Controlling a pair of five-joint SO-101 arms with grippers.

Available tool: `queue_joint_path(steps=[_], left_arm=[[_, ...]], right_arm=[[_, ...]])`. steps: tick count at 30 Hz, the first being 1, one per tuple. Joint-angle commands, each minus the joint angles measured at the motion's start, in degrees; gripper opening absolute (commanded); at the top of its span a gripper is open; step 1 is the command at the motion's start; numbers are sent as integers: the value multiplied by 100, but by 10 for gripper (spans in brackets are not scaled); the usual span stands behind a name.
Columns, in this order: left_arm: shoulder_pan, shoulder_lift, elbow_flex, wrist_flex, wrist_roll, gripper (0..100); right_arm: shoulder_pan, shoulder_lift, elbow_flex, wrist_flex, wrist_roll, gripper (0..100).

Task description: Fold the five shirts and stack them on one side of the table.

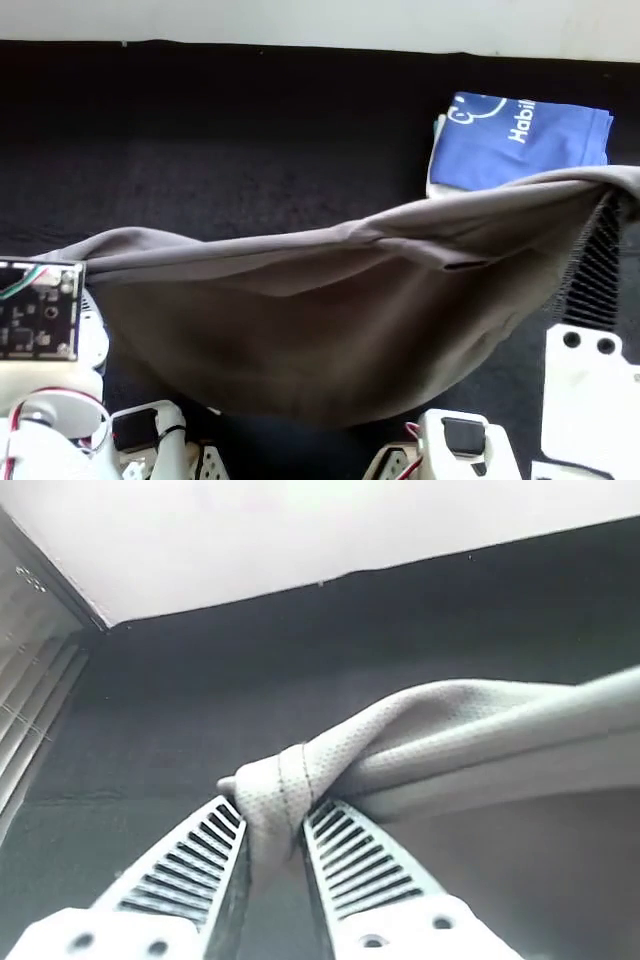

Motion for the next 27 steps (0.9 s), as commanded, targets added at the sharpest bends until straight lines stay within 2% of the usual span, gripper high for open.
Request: queue_joint_path(steps=[1,8,18,24,27], left_arm=[[31,-48,-101,-70,62,8],[31,-48,-989,-70,466,8],[31,-48,-1033,325,615,8],[31,-31,-998,308,615,8],[31,22,-488,123,615,8]], right_arm=[[110,-31,-92,-180,62,5],[101,-127,-127,92,-255,5],[101,-646,-75,-4,-255,5],[92,-549,-13,-154,-264,5],[92,-286,558,-462,-264,5]])
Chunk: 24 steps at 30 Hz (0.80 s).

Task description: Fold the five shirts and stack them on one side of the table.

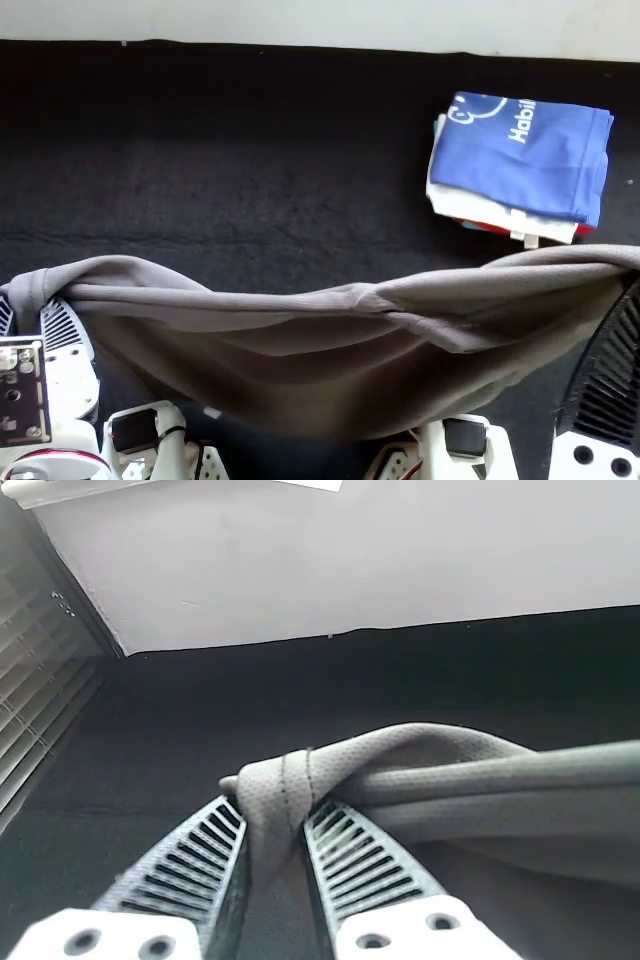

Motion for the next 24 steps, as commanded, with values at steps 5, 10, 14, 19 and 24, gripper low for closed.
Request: queue_joint_path(steps=[5,10,14,19,24], left_arm=[[31,75,2176,-1626,53,8],[31,84,3697,-2787,35,8],[31,664,4127,-3578,53,8],[57,2659,2782,-3903,53,8],[75,4936,233,-3446,53,8]], right_arm=[[-365,998,1912,-1024,-97,5],[-866,1631,3732,-2026,-97,5],[-1068,2220,4708,-3187,-97,5],[-1095,3213,4189,-3952,-97,5],[-1103,4268,2747,-3785,-97,5]])
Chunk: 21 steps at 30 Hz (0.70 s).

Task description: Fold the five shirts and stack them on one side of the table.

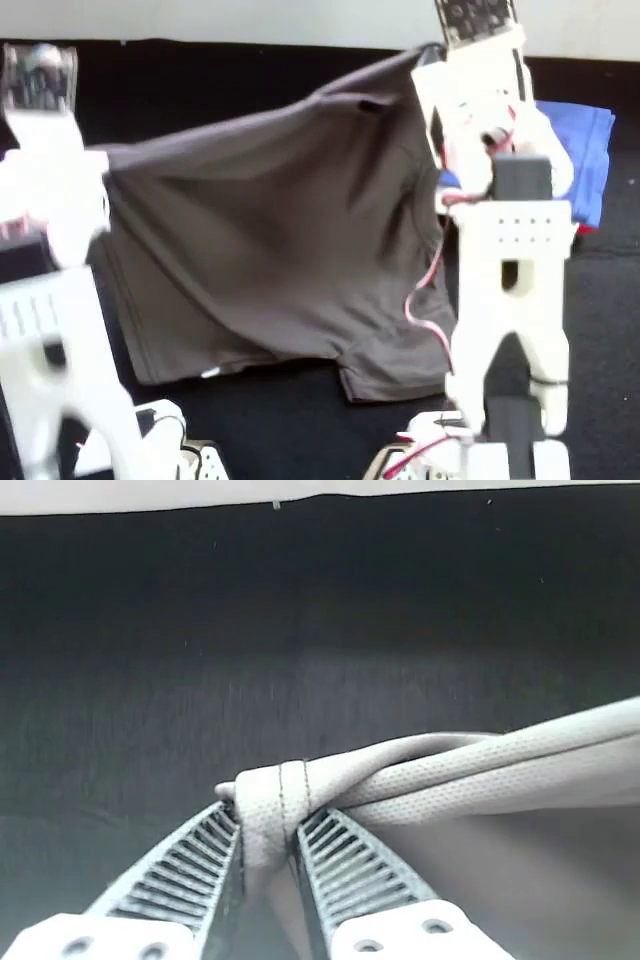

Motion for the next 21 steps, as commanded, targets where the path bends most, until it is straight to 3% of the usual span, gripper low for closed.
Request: queue_joint_path(steps=[1,6,10,15,21], left_arm=[[75,1596,-2229,440,35,8],[75,3451,-4725,1503,26,8],[75,4796,-6018,2101,18,8],[145,6193,-6932,2646,18,8],[303,7257,-7574,3349,18,8]], right_arm=[[-40,576,-1279,48,-53,5],[-40,1587,-2431,453,-53,5],[-48,2325,-2835,778,-62,5],[-48,3011,-2844,998,-949,5],[-48,3538,-2844,2097,-1152,5]])
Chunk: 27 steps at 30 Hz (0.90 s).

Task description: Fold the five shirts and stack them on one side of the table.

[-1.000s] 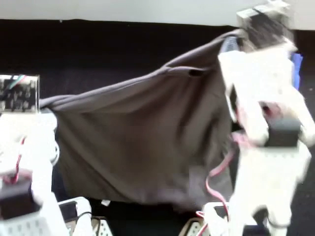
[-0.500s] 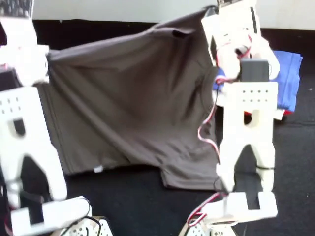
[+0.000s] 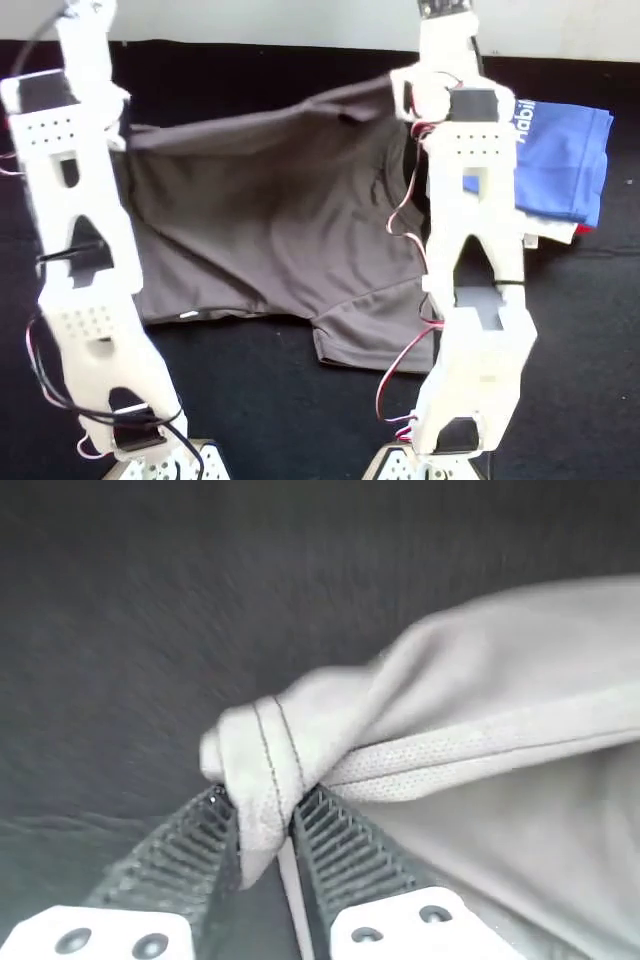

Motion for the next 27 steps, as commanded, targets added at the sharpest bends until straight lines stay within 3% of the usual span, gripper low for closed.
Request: queue_joint_path(steps=[1,13,22,27], left_arm=[[136,303,-532,396,18,8],[57,303,-576,1002,35,8],[66,-2229,3064,967,9,8],[75,-3266,4295,967,9,8]], right_arm=[[-31,40,-286,646,-62,5],[-13,48,-330,2721,-44,5],[-13,-48,-295,3547,-44,5],[-40,-998,22,3547,-44,5]])
